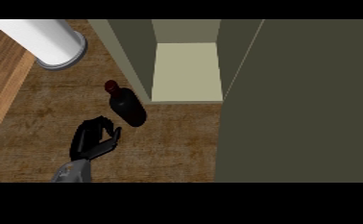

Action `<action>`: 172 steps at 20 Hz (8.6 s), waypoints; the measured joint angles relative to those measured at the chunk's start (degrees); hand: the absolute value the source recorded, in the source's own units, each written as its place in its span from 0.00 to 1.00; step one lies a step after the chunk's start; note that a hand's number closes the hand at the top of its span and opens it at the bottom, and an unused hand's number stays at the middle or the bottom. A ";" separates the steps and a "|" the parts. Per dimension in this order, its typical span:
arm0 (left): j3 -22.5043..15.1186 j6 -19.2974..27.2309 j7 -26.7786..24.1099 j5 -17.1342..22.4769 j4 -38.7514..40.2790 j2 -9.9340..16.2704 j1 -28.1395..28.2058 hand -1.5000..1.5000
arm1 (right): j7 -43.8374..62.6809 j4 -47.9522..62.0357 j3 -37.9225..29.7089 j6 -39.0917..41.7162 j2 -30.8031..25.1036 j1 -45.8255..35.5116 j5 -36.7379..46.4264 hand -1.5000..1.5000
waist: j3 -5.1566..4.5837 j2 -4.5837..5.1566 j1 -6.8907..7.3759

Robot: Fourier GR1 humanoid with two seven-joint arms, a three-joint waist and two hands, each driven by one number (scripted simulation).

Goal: Pick up the wine, place it into the cabinet and close the cabinet

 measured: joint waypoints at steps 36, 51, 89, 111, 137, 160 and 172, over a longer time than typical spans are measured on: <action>-27.28 38.99 39.95 -7.72 -32.39 -6.25 -4.25 1.00 | -1.90 -0.06 -4.00 3.24 -0.77 3.28 -0.94 0.00 | 0.24 -0.32 -0.07; -35.05 54.59 47.27 -7.90 -29.72 -4.12 -6.96 1.00 | -4.01 0.73 -4.63 5.49 -0.92 3.13 -1.99 0.00 | 0.79 -0.98 -0.92; -27.38 59.80 37.88 -7.65 12.97 -7.60 -40.48 1.00 | -4.99 1.84 -4.28 8.42 -1.61 3.00 -5.06 0.00 | -0.05 1.73 -5.50; -35.93 67.60 49.95 -7.46 20.65 -7.63 -47.53 0.00 | -6.41 2.85 -5.51 11.28 -3.20 2.41 -7.19 0.00 | 0.01 2.14 -7.92; -33.38 68.76 42.88 -3.00 13.23 -7.64 -42.86 0.00 | -7.13 2.91 -4.89 11.37 -3.71 4.32 -8.77 0.00 | -0.16 1.91 -6.07; -33.24 63.45 25.34 17.77 -10.05 -7.61 -30.99 0.00 | -4.34 1.79 -0.59 5.08 -3.10 3.79 -7.96 0.00 | -0.03 0.11 -0.97; -40.54 59.26 27.94 16.94 -30.97 -6.29 -16.63 0.00 | -3.98 1.02 1.04 1.81 -3.65 4.08 -6.55 0.00 | 0.00 -0.41 0.75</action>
